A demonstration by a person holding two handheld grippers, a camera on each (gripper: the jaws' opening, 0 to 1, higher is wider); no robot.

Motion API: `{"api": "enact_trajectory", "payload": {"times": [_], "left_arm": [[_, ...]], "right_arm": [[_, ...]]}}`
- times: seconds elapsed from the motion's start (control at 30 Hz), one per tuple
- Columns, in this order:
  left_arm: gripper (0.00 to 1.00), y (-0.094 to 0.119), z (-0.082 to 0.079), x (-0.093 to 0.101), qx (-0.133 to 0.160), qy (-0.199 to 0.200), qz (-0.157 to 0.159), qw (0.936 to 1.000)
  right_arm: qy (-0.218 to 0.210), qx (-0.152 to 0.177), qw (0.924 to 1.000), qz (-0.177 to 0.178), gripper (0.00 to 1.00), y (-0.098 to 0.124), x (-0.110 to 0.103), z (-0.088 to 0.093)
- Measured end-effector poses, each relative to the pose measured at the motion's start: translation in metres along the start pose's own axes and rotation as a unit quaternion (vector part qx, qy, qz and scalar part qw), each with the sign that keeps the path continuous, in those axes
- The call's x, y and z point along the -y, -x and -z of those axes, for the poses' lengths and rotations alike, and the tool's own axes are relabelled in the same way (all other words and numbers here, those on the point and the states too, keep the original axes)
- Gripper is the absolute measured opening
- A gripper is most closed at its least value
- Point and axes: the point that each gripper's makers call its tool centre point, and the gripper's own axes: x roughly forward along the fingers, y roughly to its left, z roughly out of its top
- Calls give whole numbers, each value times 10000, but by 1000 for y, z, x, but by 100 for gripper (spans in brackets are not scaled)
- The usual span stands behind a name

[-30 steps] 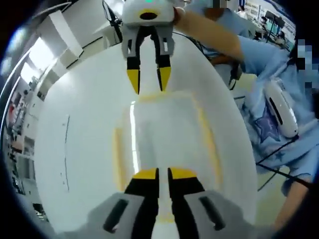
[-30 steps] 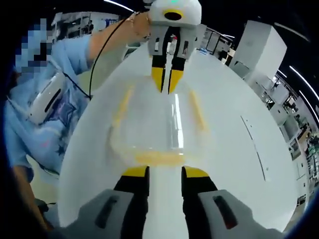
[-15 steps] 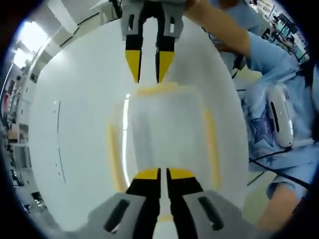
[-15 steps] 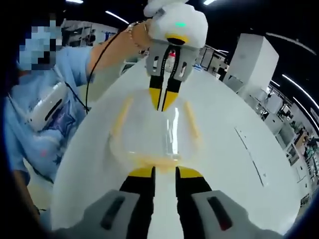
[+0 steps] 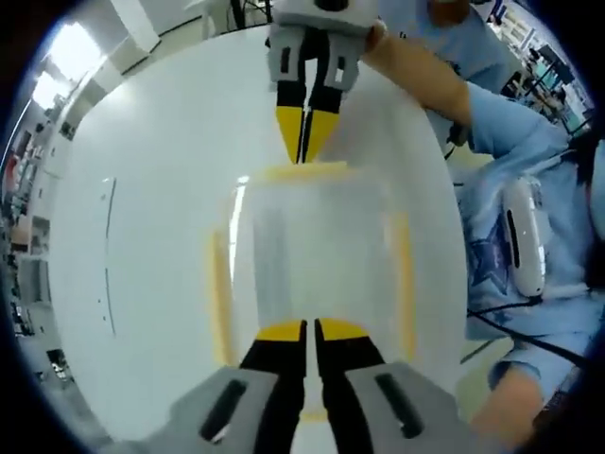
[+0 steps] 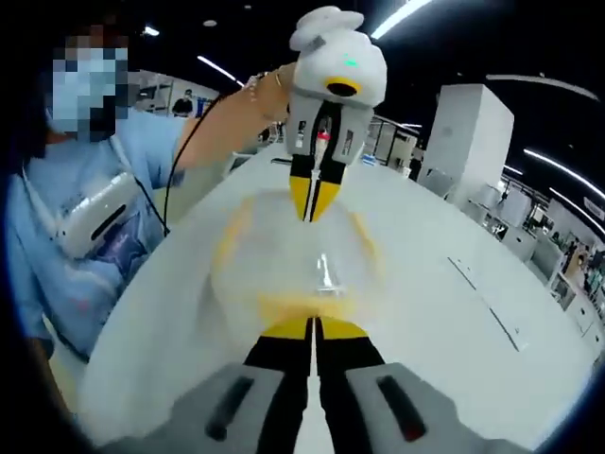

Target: Snap each plastic latch of the storage box into its locked position after aligning the lid with the box until every specified latch is closed and the lid sits flush.

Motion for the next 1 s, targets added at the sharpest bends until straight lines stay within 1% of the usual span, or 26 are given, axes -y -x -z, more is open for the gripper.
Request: {"api": "enact_trajectory", "payload": {"times": [0.13,0.2,0.3,0.33,0.37,0.4,0.47,0.6,0.63,0.73,0.83,1.0], "left_arm": [[2,-1,-2,1,-107,-70,-89,9999],[2,-1,-2,1,-149,-127,-116,9997],[2,-1,-3,2,-125,-234,-108,9996],[2,-2,-4,4,-84,-224,-58,9997],[2,-3,2,0,-230,-283,-174,9992],[2,-6,-2,3,-161,-268,-104,9995],[2,-8,-3,4,-151,-293,-116,9994],[2,-12,-3,7,-219,-326,-111,9992],[2,-12,-3,8,-229,-321,-106,9992],[1,-12,-4,10,-234,-300,-86,9992],[1,-11,-4,11,-201,-209,-52,9996],[1,-10,-3,15,-38,-134,-21,9999]], "right_arm": [[-105,297,9995,40,0,1,0,1],[-233,426,9988,21,0,2,0,1],[-185,504,9985,52,0,2,-3,1],[-191,523,9984,56,0,2,-4,2],[-207,564,9982,63,0,2,-3,2],[-241,606,9978,62,0,2,-4,2],[-256,681,9973,81,0,3,-5,2],[-267,611,9978,38,0,-1,-12,7],[-267,513,9983,-37,0,-2,-16,10],[-259,548,9982,-3,0,-1,-18,9],[-244,543,9982,12,0,-2,-19,8],[-200,532,9984,53,0,-2,-22,8]]}}
